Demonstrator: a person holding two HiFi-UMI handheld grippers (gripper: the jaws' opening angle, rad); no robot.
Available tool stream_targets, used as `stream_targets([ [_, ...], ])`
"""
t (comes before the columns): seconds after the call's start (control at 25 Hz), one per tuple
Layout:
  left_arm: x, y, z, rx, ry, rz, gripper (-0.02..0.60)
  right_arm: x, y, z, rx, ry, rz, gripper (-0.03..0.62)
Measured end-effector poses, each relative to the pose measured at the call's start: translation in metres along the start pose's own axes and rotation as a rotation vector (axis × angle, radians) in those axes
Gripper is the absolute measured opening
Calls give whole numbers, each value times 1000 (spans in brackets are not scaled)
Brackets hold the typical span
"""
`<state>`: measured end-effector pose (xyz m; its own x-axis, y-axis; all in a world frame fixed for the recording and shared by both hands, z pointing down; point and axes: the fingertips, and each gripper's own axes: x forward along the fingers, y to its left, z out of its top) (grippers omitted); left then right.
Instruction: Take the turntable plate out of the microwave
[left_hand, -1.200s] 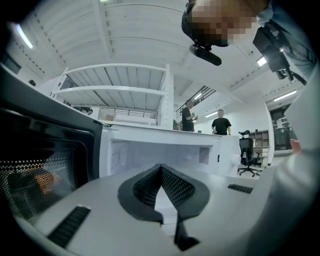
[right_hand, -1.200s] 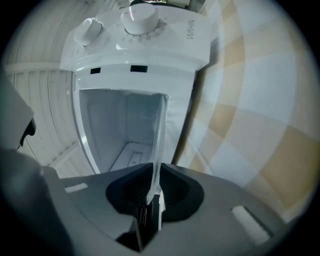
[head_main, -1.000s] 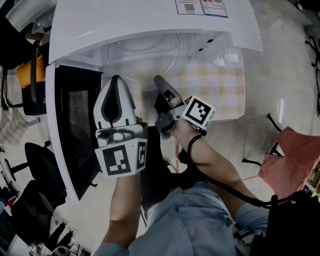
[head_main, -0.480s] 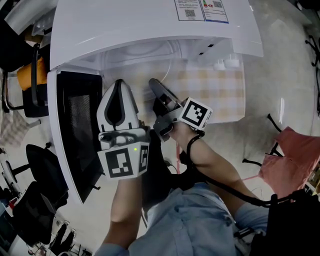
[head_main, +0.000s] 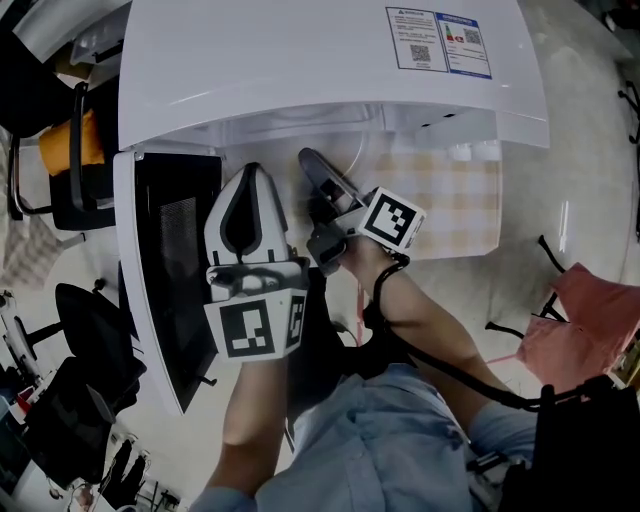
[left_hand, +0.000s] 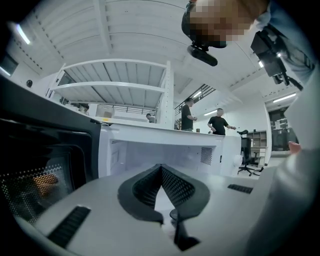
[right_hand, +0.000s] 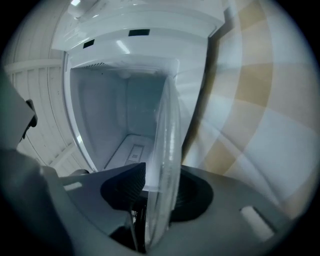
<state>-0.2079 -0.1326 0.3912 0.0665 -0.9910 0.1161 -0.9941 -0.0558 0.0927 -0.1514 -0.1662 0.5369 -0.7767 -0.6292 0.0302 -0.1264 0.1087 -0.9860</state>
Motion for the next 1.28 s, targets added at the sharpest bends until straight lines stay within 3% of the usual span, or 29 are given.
stream_targets([
  [0.28,-2,5,5,7,-4,6,6,4,-1,7,21,-38,39,33],
  [0.6,-18,-7,12,23,-39,19,7,-24,2,5,27,-4,46,25],
  [1.28,-101,-54,19,22,-81,57,6,-121,44,-32,63,49,86,25],
])
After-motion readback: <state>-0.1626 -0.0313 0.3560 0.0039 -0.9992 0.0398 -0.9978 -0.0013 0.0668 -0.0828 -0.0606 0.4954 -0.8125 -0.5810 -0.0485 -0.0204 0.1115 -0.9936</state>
